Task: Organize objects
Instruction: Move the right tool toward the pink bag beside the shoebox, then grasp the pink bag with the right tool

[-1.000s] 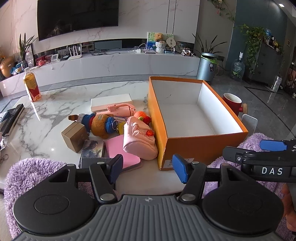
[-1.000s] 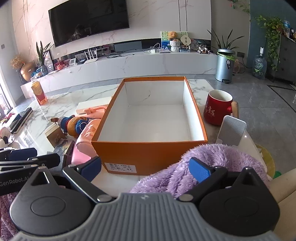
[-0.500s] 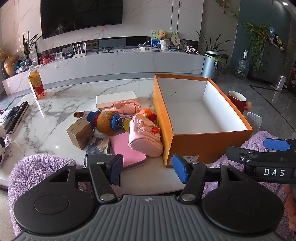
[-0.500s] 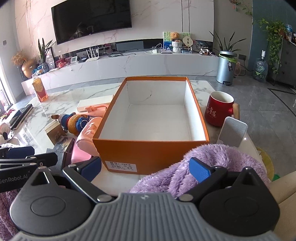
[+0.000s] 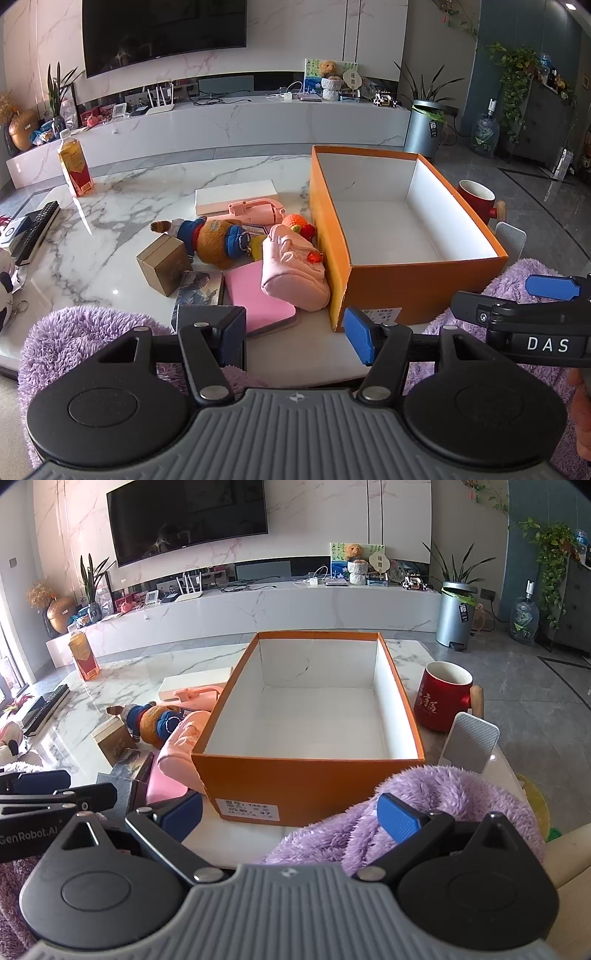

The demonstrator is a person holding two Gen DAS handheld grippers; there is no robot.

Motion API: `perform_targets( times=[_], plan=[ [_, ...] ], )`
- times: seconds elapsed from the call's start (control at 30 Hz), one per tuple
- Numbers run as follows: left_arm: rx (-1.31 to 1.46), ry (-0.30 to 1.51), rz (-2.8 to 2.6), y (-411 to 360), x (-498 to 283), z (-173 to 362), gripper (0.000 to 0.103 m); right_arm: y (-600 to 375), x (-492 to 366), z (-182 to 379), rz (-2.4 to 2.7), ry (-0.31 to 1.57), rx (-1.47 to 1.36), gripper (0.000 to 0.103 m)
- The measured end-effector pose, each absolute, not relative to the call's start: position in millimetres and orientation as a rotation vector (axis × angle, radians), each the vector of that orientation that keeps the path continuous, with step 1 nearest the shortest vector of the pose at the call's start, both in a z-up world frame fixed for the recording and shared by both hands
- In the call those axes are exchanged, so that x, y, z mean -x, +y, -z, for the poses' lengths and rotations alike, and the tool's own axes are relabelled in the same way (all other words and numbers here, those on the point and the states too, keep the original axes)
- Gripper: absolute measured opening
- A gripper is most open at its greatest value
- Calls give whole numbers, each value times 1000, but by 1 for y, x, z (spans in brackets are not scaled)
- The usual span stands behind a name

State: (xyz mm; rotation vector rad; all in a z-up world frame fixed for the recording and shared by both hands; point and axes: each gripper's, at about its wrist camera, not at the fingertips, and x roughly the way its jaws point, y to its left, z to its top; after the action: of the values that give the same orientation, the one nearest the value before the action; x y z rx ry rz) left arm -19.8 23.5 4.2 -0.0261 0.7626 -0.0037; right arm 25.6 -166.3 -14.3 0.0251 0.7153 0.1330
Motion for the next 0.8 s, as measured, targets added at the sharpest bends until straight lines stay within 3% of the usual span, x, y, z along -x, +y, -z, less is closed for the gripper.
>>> perform_targets(
  times=[0.2, 0.63, 0.8],
  plan=[
    [35, 770, 1, 29, 17, -2, 70, -160, -29, 17, -141, 720, -16, 99],
    [87, 814, 22, 83, -13, -9, 49, -119, -72, -3, -302, 723, 18, 75],
    [140, 874, 42, 111, -37, -2, 47, -86, -105, -6, -383, 741, 60, 66]
  ],
)
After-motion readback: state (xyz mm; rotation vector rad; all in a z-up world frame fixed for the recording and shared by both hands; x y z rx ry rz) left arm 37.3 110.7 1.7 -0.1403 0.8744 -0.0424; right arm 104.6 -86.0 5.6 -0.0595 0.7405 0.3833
